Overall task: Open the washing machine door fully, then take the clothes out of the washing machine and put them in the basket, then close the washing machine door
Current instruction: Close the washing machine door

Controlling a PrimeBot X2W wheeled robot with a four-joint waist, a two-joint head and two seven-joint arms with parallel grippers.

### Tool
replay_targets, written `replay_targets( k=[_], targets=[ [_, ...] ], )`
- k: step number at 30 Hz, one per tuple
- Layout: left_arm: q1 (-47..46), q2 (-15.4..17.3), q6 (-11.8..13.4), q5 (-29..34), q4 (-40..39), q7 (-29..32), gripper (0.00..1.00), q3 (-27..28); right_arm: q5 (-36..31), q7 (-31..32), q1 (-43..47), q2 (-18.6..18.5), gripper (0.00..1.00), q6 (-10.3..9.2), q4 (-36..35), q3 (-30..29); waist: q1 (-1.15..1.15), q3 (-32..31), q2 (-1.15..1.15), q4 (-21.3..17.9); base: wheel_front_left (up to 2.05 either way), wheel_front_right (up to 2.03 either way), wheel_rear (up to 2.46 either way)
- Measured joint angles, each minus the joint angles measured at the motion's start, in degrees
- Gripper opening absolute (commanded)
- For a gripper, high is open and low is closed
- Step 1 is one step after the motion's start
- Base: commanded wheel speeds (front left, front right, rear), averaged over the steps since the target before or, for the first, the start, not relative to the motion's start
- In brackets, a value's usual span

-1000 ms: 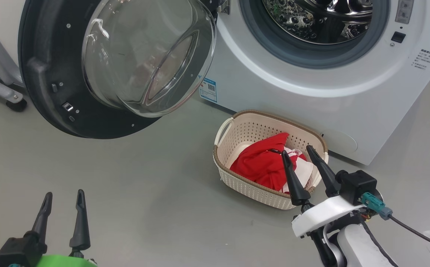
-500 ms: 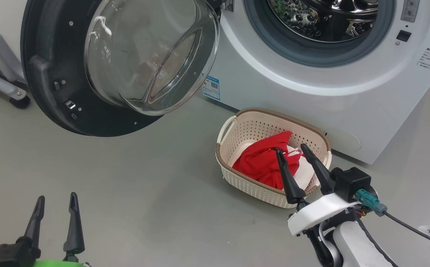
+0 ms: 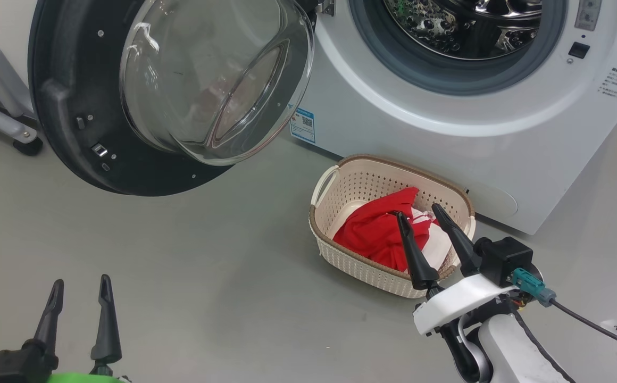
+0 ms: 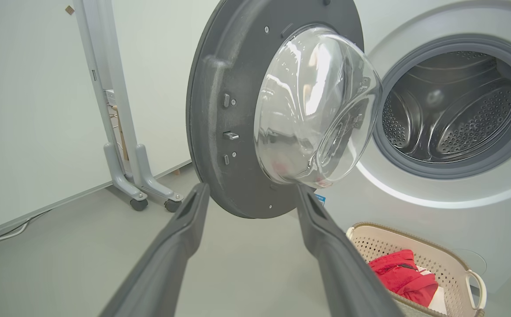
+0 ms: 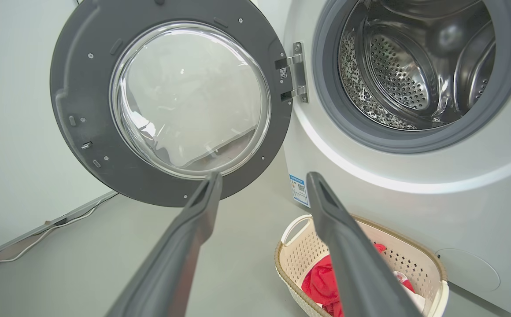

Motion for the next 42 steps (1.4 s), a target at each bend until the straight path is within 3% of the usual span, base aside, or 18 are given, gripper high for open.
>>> replay_targets(
  k=[20, 23, 34, 42],
  targets=[
    [0.5, -0.2, 0.0, 0.1, -0.2, 0.0, 1.0, 0.2, 0.5, 0.0, -0.2, -0.2, 1.0, 0.0, 0.5, 0.9, 0.0, -0.4, 0.0, -0.1, 0.0, 0.0, 0.0],
    [0.9, -0.2, -0.1, 0.2, -0.3, 0.0, 0.0, 0.2, 0.5, 0.0, -0.2, -0.2, 1.0, 0.0, 0.5, 0.9, 0.0, -0.4, 0.0, -0.2, 0.0, 0.0, 0.0],
    [1.1, 0.6, -0.6, 0.6, -1.8, 0.0, 0.0, 1.7, 0.5, 0.0, -0.2, -0.6, 1.0, 0.0, 0.5, 0.9, 0.0, 0.7, 0.0, -0.3, 0.0, 0.0, 0.0],
    [-3.6, 6.6, -2.6, -0.3, -5.1, 0.6, 0.0, 5.0, -0.5, 0.0, -0.2, -2.5, 1.0, -0.04, 0.4, 0.5, 0.0, 2.8, 0.0, -0.7, 0.0, 0.0, 0.0]
  ],
)
